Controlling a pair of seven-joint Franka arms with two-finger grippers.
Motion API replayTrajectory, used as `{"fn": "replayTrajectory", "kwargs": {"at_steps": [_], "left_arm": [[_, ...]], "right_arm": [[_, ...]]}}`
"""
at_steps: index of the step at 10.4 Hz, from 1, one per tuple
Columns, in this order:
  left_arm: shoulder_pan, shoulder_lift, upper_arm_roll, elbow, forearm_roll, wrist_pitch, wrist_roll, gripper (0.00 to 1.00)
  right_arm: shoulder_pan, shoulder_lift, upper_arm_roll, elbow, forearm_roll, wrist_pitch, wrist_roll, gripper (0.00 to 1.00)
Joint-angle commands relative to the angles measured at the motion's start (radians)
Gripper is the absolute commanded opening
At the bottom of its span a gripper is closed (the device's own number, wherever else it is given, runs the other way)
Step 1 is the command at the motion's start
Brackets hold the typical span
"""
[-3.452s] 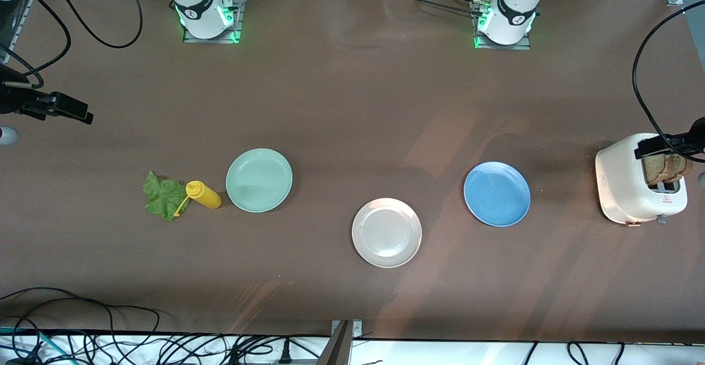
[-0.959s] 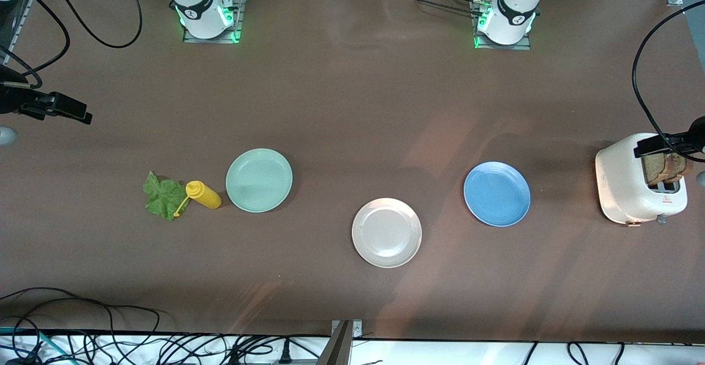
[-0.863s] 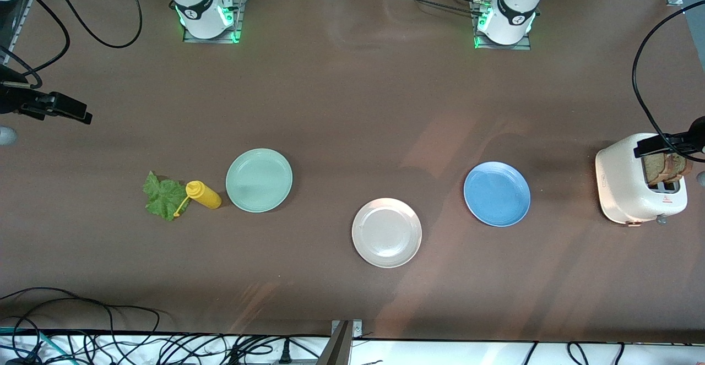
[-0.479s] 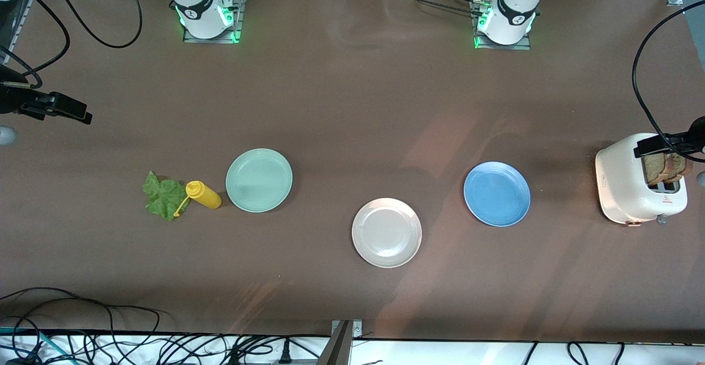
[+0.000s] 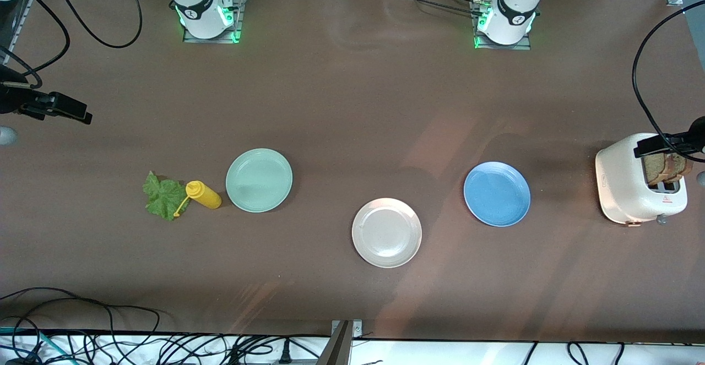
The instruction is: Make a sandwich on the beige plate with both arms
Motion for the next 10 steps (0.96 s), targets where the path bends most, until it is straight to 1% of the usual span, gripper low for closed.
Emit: {"fn": "replayTrajectory", "kwargs": {"at_steps": [1,10], "left_arm": [[0.008,-0.012,0.001,-0.007,-0.031,-0.010,0.002,1.00],[0.008,-0.011,0.003,-0.013,-0.031,-0.011,0.013,1.00]], "right_arm": [[-0.004,0.004,0.002,0.015,-0.008,-0.017,-0.006,1.00],[-0.004,0.004,0.002,0.015,-0.007,-0.017,-0.006,1.00]]}}
